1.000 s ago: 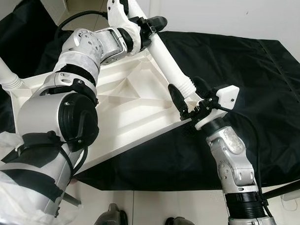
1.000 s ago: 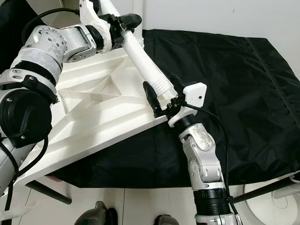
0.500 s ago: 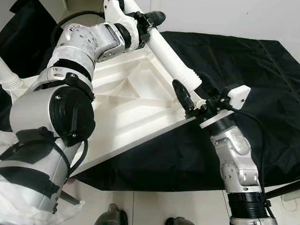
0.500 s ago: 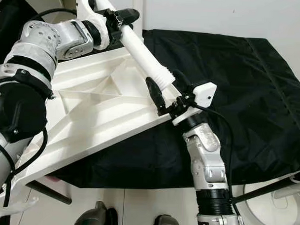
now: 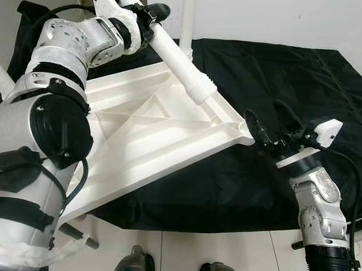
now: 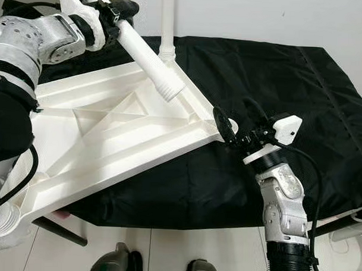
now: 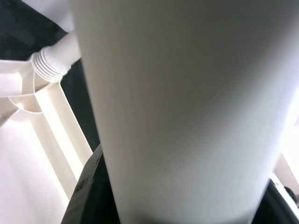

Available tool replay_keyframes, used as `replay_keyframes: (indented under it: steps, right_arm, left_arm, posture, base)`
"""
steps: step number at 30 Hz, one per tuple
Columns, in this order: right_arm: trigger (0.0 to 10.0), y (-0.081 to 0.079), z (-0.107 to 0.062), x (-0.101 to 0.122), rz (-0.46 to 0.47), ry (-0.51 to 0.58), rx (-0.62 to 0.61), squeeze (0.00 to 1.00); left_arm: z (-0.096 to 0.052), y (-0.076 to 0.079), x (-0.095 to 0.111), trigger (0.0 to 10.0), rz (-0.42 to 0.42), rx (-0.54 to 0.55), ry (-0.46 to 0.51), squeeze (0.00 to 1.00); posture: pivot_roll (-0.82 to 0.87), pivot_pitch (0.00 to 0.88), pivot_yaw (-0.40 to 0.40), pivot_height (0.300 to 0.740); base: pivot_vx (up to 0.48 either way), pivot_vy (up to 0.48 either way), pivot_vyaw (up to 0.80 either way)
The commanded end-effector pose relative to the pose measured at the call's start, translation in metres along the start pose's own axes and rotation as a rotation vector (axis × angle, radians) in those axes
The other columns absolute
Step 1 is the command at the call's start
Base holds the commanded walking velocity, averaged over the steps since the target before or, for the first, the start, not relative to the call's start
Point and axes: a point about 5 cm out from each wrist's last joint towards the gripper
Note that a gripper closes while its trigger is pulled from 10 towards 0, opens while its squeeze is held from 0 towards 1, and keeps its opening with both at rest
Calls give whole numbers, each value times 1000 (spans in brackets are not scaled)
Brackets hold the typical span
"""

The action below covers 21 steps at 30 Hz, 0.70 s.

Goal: Building children table

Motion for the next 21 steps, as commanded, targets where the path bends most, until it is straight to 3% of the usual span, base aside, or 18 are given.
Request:
replay_keyframes:
  steps: [1,9,11,15,21]
  right_arm:
    - [10000,2,-3,-1,15,-15,7,0]
    - [10000,3,1,2,31,-43,29,0]
    - [10000,5,14,-3,22,-142,-24,0]
    - [10000,5,20,-4,13,-172,-55,0]
    - [10000,1,39,-4,-85,-212,-123,0]
  left_arm:
    - [1,8,6,10000,17,-16,12,0]
    - [2,10,5,10000,83,-22,18,0]
    - [8,13,-4,10000,192,-32,4,0]
    - [10,15,-7,10000,238,-38,6,0]
    - [13,22,-11,10000,370,-37,38,0]
  posture:
    - [-66,46,49,740]
    - [-69,45,47,740]
    - [-74,42,44,740]
    - [-74,40,43,740]
    - [-72,34,41,740]
  base:
    - [0,0,0]
    - [0,0,0]
    - [0,0,0]
    - [0,0,0]
    - [0,0,0]
Point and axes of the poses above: a point about 5 cm out from each wrist's last joint towards the gripper, its own z axis pointing out of the wrist towards the gripper, its own x axis along the axis of the wrist's last joint, y = z × x, and after that the axes turned 5 degrees about z, right-handed
